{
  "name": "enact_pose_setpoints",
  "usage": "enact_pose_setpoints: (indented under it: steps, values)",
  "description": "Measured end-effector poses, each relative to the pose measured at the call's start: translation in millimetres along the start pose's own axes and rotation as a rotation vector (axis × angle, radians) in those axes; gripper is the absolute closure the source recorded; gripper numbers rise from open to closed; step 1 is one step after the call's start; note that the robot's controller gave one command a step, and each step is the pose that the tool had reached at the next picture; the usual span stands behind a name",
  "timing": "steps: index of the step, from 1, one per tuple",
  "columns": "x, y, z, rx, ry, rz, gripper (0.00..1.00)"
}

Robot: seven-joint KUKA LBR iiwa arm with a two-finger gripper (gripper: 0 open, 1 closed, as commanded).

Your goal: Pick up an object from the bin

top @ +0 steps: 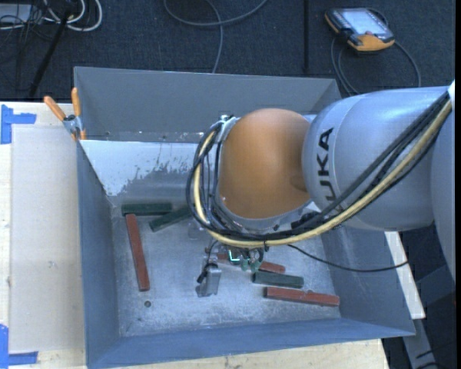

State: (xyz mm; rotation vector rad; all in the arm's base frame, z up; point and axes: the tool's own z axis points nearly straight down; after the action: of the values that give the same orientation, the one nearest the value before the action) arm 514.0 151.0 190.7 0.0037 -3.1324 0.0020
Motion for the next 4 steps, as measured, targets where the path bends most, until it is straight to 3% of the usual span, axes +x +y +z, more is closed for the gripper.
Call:
enact_pose_setpoints:
  steps: [1,2,3,4]
  values:
    - [-1.8,-1,-3,-0.001,-0.007,0.004,0.0]
    - [-35.6,-38,29,-0.004,-0.012,0.074,0.0]
    - [-32.7,-67,54,0.0,-0.007,-0.004,0.0]
    - [-59.1,-85,68,-0.001,-0.01,-0.135,0.0]
